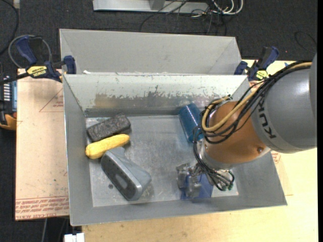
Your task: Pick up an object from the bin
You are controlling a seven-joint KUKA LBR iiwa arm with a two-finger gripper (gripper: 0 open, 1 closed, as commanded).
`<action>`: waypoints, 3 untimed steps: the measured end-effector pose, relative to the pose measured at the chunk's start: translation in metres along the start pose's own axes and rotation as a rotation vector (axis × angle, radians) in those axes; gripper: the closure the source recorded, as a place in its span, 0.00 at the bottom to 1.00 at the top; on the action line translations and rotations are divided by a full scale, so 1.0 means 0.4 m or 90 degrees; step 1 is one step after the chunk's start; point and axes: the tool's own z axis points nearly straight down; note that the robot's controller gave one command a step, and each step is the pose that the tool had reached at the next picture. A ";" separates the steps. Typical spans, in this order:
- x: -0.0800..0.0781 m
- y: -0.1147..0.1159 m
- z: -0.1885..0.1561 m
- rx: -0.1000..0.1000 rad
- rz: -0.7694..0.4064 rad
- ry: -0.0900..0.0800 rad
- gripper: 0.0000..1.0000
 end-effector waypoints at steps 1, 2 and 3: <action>0.002 0.002 -0.055 -0.001 0.001 0.003 1.00; -0.001 0.002 -0.116 -0.001 0.001 0.001 1.00; -0.004 0.002 -0.152 0.000 0.002 -0.001 1.00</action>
Offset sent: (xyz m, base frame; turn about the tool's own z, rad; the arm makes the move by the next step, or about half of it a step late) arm -0.0012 0.0001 0.0651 0.0008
